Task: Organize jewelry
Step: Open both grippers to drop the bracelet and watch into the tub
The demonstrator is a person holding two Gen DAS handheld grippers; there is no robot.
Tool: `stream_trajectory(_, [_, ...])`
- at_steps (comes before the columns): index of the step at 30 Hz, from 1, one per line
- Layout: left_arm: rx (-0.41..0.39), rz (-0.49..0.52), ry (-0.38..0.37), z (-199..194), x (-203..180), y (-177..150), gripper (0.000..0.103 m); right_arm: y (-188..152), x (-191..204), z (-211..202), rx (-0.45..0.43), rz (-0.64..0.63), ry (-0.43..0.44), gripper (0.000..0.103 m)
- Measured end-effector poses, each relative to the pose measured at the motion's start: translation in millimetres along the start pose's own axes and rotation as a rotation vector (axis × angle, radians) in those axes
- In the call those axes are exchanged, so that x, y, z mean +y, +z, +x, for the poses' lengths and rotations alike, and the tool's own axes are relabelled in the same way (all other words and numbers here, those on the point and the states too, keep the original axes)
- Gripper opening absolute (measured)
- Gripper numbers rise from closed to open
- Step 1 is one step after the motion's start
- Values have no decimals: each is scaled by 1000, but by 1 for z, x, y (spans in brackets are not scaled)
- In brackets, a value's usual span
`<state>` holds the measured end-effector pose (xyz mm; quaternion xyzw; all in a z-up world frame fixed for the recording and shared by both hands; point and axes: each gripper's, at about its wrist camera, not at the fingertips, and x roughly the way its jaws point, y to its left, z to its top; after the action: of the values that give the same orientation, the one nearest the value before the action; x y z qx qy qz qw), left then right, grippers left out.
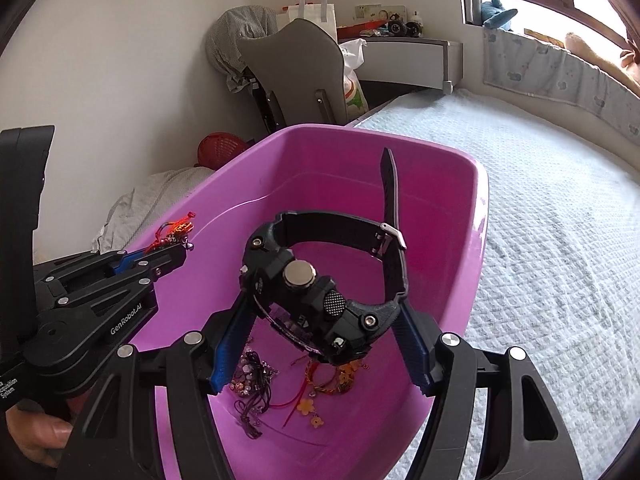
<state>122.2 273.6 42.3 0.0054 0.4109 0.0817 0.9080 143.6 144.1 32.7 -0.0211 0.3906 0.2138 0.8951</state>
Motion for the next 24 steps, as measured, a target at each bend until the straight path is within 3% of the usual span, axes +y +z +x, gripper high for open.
stream_trajectory(18, [38, -17, 14, 7, 1, 4, 10, 9, -8, 14, 60, 21, -35, 65])
stream_trajectory(21, [45, -19, 16, 7, 1, 5, 30, 10, -6, 16, 84, 11, -36, 68])
stream_trajectory(23, [29, -25, 21, 3, 3, 6, 59, 9, -5, 15, 74, 11, -41, 68])
stream_trajectory(24, [13, -28, 23, 0, 4, 6, 63, 10, -5, 13, 64, 15, -39, 69])
